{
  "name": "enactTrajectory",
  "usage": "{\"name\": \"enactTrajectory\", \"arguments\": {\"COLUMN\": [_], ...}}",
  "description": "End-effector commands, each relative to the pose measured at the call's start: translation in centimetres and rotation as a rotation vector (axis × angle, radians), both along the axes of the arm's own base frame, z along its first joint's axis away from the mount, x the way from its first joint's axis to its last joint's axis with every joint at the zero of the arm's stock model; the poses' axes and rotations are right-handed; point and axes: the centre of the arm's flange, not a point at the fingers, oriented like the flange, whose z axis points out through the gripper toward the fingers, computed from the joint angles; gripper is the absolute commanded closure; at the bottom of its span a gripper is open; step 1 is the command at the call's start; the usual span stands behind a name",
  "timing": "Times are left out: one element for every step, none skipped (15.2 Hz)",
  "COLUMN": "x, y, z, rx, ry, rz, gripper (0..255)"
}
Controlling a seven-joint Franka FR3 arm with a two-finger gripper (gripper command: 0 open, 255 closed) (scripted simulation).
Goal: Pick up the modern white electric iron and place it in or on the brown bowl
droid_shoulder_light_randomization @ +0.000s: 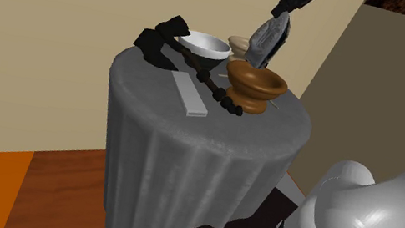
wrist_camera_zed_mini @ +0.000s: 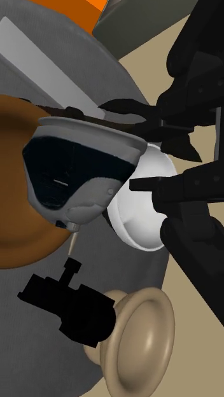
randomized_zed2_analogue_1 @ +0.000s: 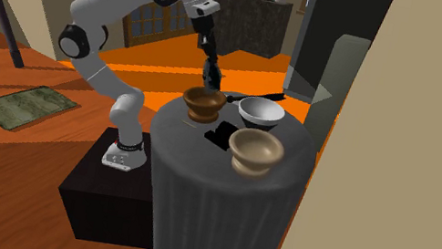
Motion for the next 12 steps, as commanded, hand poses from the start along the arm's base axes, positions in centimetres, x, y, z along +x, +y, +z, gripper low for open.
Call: {"name": "enactTrajectory", "arguments": {"x": [-0.1,-0.1,-0.1,-0.1,-0.1,-0.1,-0.1,-0.1,-0.1,-0.1,-0.1,-0.1], "y": [-0.1,-0.1,-0.1,-0.1,-0.1,-0.1,-0.1,-0.1,-0.1,-0.1,-0.1,-0.1], "z": [-1.0,-1.6,-2.1,-2.1,-2.1,-2.1,-2.1,-2.1,-2.1,-2.1,-2.1,-2.1], "rx": [0.000,0.000,0.000,0.000,0.000,0.000,0.000,0.000,0.000,0.000,0.000,0.000], "ry": [-0.001,-0.001,-0.001,-0.001,-0.001,-0.001,-0.001,-0.001,-0.001,-0.001,-0.001,-0.001], "rz": [0.000,0.000,0.000,0.000,0.000,0.000,0.000,0.000,0.000,0.000,0.000,0.000], "gripper": [255,255,255,255,255,255,255,255,255,255,0,0]}}
